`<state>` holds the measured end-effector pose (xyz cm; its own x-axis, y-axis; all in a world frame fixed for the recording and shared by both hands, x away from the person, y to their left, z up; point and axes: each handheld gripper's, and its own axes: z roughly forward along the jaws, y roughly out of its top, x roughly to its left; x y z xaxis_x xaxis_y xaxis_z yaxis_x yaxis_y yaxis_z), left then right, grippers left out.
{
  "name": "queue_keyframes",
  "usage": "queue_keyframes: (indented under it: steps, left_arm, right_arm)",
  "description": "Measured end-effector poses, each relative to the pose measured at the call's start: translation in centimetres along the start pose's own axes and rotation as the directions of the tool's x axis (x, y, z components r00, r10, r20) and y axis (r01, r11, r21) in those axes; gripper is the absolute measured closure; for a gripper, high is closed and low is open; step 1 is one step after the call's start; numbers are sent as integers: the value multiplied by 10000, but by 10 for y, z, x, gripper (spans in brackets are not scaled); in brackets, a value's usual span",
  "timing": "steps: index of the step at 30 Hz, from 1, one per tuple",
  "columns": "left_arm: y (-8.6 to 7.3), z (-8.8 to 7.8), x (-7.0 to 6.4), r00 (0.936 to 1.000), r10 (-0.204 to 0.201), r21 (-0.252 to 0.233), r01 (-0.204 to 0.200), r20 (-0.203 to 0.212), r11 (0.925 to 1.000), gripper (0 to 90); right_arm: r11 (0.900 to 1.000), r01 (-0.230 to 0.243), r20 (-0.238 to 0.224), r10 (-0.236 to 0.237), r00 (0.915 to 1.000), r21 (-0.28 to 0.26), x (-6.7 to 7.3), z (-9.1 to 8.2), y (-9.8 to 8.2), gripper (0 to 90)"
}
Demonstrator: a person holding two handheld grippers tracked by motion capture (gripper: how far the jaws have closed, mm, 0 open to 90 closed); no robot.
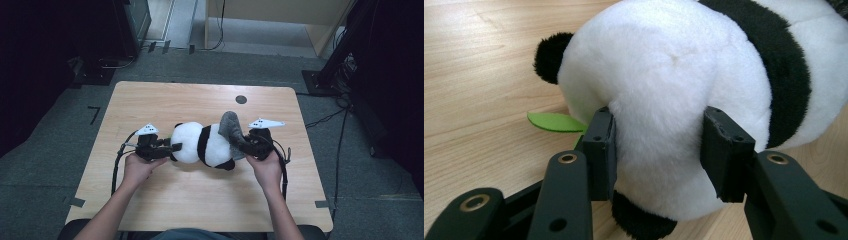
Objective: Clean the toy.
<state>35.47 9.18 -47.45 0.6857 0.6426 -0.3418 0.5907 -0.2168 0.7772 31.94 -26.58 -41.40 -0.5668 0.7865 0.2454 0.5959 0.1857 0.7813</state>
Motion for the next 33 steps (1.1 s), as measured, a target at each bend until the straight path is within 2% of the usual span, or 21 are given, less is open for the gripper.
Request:
queue_keyframes:
  steps: [8,23,29,33]
  left_arm:
    - [0,0,0,10000,-44,-82,45,33,10000,536]
    - [0,0,0,10000,-84,-78,84,29,9999,536]
    - [-1,-1,0,9999,-140,-96,141,35,9999,537]
    - [-2,-3,1,9998,-195,-110,195,-27,9998,538]
  right_arm:
    - [9990,-346,116,343,9993,276,-15,3,-10,781]
    - [9930,-803,321,777,9965,869,-30,12,-23,781]
    - [9834,-1213,359,1175,9924,1350,-36,22,-30,780]
    - [9774,-1209,375,1161,9925,1733,-38,35,-32,780]
